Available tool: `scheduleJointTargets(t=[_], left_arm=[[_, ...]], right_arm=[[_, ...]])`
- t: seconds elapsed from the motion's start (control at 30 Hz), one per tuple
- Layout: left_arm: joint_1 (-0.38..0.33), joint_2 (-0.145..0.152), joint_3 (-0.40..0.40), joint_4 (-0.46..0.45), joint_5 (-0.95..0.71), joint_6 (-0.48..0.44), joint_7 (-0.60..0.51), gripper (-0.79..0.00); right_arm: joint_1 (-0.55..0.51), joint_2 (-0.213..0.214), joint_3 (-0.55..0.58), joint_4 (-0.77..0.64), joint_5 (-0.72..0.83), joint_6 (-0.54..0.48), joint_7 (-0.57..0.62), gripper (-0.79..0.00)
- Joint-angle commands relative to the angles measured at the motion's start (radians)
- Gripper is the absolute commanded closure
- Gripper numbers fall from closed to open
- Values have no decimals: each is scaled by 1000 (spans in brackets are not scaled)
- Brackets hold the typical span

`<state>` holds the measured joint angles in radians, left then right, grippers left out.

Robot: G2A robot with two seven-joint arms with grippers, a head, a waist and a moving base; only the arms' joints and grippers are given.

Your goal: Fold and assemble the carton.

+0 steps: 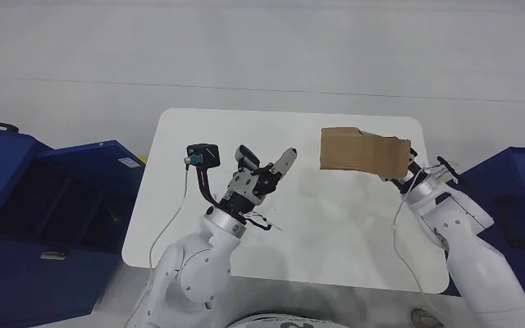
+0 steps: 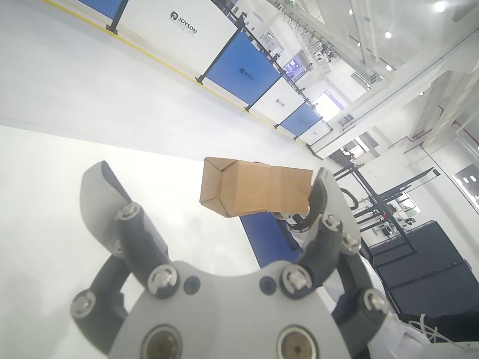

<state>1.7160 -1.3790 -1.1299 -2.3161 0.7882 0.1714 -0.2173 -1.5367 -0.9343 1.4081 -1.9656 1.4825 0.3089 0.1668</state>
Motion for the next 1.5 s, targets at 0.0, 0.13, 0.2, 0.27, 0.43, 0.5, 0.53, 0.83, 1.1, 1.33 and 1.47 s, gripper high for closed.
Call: scheduleJointTargets(t=[0.0, 0.13, 0.2, 0.27, 0.43, 0.5, 0.53, 0.83, 1.1, 1.33, 1.47], left_arm=[[0, 0, 0, 0, 0, 0, 0, -785], [0, 0, 0, 0, 0, 0, 0, -785], [0, 0, 0, 0, 0, 0, 0, -785], [0, 0, 0, 0, 0, 0, 0, -785], [0, 0, 0, 0, 0, 0, 0, -785], [0, 0, 0, 0, 0, 0, 0, -785], [0, 0, 0, 0, 0, 0, 0, -785], [0, 0, 0, 0, 0, 0, 0, -785], [0, 0, 0, 0, 0, 0, 0, -785], [0, 0, 0, 0, 0, 0, 0, -785], [0, 0, 0, 0, 0, 0, 0, -785]], right_arm=[[-3, -6, 4, -92, 109, 3, -259, 0], [17, -18, -9, -242, 229, -57, -765, 0], [49, -22, -32, -278, 230, -85, -1010, 0], [90, -27, -76, -301, 224, -75, -1183, 0], [181, -42, -235, -278, 118, 10, -1378, 0], [222, -53, -297, -235, 104, 32, -1413, 0], [240, -58, -328, -200, 91, 46, -1434, 0], [430, -128, -523, 43, 259, 50, -1588, 0], [565, -183, -637, 233, 298, 90, -1531, 0], [586, -205, -642, 281, 309, 77, -1444, -785], [566, -197, -568, 223, 390, 94, -1421, -785]])
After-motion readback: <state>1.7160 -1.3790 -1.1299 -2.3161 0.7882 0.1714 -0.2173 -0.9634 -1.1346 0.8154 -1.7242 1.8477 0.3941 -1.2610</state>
